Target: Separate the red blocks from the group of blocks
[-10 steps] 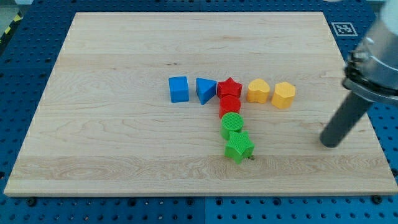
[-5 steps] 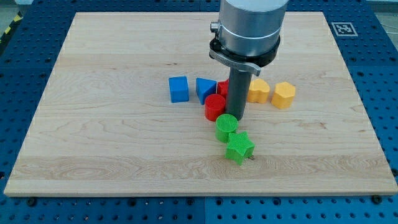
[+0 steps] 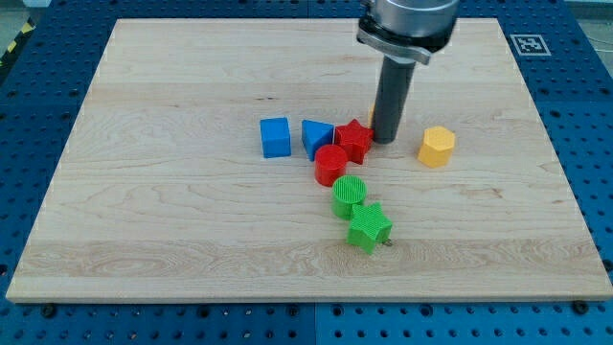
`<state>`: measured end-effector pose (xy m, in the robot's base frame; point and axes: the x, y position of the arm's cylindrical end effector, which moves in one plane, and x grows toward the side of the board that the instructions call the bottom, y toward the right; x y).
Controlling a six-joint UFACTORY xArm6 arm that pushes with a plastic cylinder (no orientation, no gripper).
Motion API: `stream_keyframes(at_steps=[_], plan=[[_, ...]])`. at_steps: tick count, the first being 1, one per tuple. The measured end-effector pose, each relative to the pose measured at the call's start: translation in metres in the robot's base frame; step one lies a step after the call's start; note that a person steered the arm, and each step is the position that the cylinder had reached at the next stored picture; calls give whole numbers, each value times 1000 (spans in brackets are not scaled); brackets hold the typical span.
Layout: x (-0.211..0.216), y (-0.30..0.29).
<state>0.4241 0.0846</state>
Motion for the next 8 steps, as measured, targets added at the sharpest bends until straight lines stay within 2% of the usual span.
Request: stream_keyframes(at_steps=[2,4,7,8], plan=[[38,-31],[51,-34],[71,-68],[94,-68]])
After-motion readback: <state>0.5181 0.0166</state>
